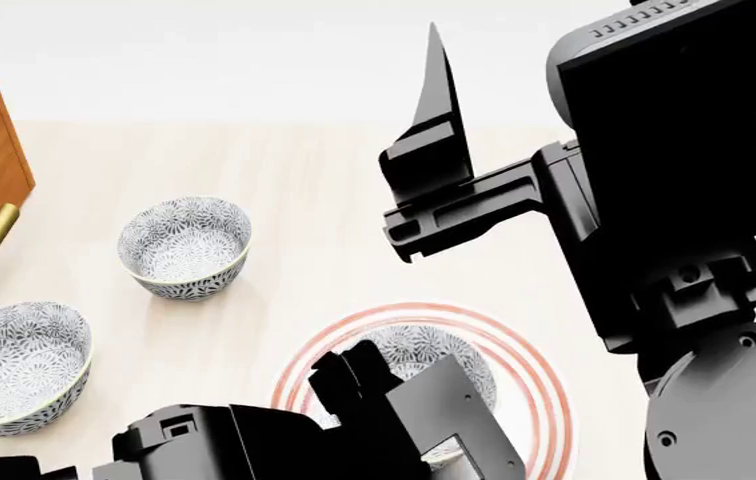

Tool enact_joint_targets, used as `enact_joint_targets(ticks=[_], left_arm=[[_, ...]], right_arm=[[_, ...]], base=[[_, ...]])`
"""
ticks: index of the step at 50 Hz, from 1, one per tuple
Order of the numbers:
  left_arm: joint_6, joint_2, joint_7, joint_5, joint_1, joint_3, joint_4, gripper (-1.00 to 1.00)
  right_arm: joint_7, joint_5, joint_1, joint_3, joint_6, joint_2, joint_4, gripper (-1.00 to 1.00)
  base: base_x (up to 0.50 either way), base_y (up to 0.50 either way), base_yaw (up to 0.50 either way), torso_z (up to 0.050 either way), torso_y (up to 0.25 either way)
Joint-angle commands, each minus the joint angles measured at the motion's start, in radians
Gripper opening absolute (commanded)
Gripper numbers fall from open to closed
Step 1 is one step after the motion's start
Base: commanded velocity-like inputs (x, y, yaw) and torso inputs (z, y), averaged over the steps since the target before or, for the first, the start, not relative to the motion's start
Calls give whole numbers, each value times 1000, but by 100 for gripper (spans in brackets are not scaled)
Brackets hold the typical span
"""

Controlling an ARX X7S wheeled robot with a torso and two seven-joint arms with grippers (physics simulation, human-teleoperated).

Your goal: Put the bowl at the front on the plate.

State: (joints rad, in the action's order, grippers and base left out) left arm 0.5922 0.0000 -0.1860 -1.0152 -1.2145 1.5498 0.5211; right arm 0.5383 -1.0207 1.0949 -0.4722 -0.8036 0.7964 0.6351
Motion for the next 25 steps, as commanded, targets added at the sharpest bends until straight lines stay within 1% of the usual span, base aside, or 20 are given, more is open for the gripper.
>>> enact_joint_targets(ticks=[1,12,25], left_arm=[[-13,0,3,20,5,-2,0,100],[-23,0,10,20,2,-2,-4,100],[-58,0,89,-46,-49,0,-2,100]], right_arm=[[1,0,1,-2,0,0,2,100],[3,-5,11,-4,-6,0,6,100],[-11,10,33,-20,-7,-19,-3,100]], base=[[0,0,0,0,0],[0,0,0,0,0],[0,0,0,0,0]])
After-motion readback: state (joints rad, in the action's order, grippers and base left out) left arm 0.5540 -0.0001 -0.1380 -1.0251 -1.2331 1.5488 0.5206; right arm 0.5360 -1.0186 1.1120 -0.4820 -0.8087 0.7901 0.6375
